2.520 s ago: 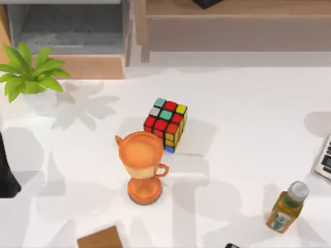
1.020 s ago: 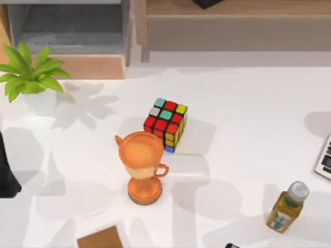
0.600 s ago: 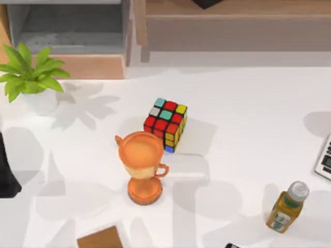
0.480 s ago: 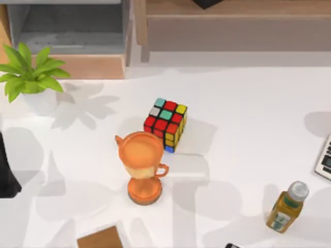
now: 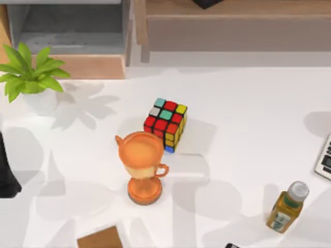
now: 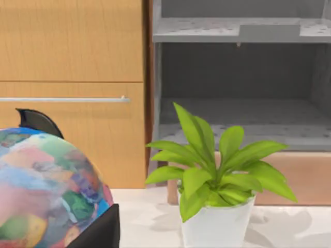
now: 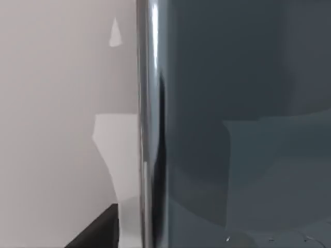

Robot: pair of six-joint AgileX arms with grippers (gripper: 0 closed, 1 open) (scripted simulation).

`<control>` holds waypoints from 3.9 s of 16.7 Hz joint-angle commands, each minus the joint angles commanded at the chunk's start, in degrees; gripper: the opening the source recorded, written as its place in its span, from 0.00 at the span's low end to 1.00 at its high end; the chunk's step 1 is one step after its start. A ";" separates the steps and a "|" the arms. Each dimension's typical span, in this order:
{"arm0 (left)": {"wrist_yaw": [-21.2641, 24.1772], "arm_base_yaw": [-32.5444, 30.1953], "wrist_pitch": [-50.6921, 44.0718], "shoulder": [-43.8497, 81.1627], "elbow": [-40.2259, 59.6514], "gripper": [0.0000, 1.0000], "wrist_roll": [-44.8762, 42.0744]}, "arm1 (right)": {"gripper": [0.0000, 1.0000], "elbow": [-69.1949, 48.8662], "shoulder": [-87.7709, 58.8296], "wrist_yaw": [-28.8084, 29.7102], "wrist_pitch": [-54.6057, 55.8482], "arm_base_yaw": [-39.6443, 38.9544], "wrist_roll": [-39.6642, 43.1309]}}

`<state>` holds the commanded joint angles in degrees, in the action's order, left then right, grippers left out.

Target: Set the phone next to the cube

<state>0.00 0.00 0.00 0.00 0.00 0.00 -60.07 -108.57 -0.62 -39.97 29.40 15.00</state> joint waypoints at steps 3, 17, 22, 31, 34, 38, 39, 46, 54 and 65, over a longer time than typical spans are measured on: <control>0.00 0.00 0.00 0.00 0.00 1.00 0.00 | 0.70 0.00 0.00 0.00 0.00 0.00 0.00; 0.00 0.00 0.00 0.00 0.00 1.00 0.00 | 0.00 0.00 0.00 0.00 0.00 0.00 0.00; 0.00 0.00 0.00 0.00 0.00 1.00 0.00 | 0.00 -0.53 1.26 0.00 -0.86 -0.02 0.01; 0.00 0.00 0.00 0.00 0.00 1.00 0.00 | 0.00 -2.45 3.22 -0.03 -5.00 -0.02 -0.03; 0.00 0.00 0.00 0.00 0.00 1.00 0.00 | 0.00 -3.93 4.48 0.16 -5.30 -0.46 -0.90; 0.00 0.00 0.00 0.00 0.00 1.00 0.00 | 0.00 -10.42 7.10 1.01 -7.20 -3.58 -5.78; 0.00 0.00 0.00 0.00 0.00 1.00 0.00 | 0.00 -12.47 7.44 1.21 -8.00 -4.87 -7.52; 0.00 0.00 0.00 0.00 0.00 1.00 0.00 | 0.00 -27.27 4.36 1.20 -16.96 -18.78 -22.00; 0.00 0.00 0.00 0.00 0.00 1.00 0.00 | 0.00 -39.70 -7.30 -0.52 -27.40 -38.35 -35.29; 0.00 0.00 0.00 0.00 0.00 1.00 0.00 | 0.00 -48.46 -20.15 1.13 -29.07 -54.02 -41.01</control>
<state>0.00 0.00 0.00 0.00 0.00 0.00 -108.53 -128.72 0.51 -69.05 -24.62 -26.02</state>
